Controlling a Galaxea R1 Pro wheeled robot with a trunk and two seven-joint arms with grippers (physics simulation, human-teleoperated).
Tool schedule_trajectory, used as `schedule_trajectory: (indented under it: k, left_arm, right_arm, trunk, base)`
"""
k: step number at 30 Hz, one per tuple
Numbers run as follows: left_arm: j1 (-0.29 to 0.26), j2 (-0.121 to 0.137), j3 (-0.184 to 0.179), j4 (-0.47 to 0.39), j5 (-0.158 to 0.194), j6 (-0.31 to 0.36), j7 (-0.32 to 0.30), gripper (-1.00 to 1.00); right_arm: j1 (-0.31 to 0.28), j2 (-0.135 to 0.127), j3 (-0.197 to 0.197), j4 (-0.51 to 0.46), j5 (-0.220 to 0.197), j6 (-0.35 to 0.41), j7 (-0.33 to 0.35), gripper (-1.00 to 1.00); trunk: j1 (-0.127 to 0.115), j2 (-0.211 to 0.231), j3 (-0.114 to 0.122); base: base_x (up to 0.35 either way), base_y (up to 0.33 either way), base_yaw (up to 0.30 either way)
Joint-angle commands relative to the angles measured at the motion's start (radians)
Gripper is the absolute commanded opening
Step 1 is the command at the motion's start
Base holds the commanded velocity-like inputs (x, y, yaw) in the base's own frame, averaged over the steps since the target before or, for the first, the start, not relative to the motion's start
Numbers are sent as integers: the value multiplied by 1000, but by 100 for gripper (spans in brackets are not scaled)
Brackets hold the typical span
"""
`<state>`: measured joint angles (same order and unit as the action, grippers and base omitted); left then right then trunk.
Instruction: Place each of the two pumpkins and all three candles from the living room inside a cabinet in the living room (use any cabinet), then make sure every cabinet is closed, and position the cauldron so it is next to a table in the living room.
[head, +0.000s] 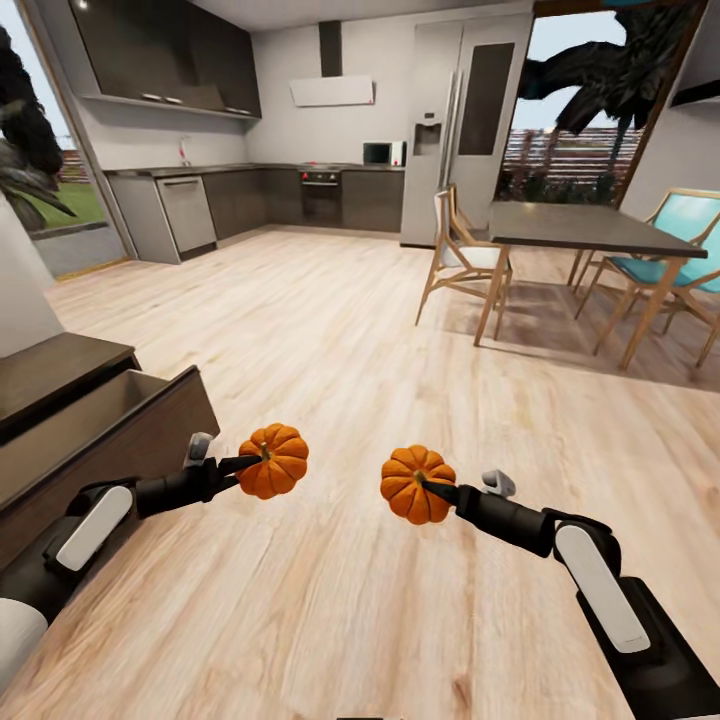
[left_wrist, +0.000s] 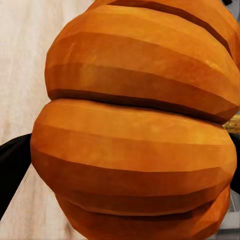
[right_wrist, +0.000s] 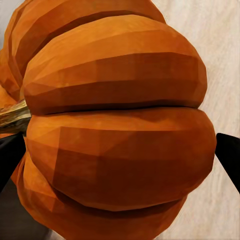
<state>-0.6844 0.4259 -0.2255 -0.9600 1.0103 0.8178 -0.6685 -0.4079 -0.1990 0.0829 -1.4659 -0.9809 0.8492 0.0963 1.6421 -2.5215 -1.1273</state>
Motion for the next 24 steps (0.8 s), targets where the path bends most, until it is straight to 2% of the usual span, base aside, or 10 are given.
schedule_trajectory:
  k: [1, 6, 11, 18, 24]
  left_arm:
    - [-1, 1, -2, 0, 16, 9, 1, -100]
    - [-2, 1, -2, 0, 16, 8, 2, -100]
    - [-1, 1, -2, -4, 16, 9, 29, -100]
    - [-1, 1, -2, -12, 16, 8, 39, -100]
    - [-1, 1, -2, -15, 16, 8, 44, -100]
  right_arm:
    - [0, 1, 0, 0, -2, 2, 7, -100]
    - [0, 4, 0, -1, -1, 3, 6, -100]
    - [0, 4, 0, 0, -1, 2, 6, -100]
    - [0, 4, 0, 0, -1, 3, 6, -100]
    - [0, 5, 1, 0, -1, 3, 4, -100]
  trunk:
    - [0, 0, 0]
    - [0, 0, 5]
    - [0, 0, 10]
    - [0, 0, 17]
    - [0, 0, 21]
  base:
    - [271, -195, 243]
    - [265, -207, 241]
    - [148, -215, 240]
    - [-61, -192, 240]
    - [-30, -50, 180]
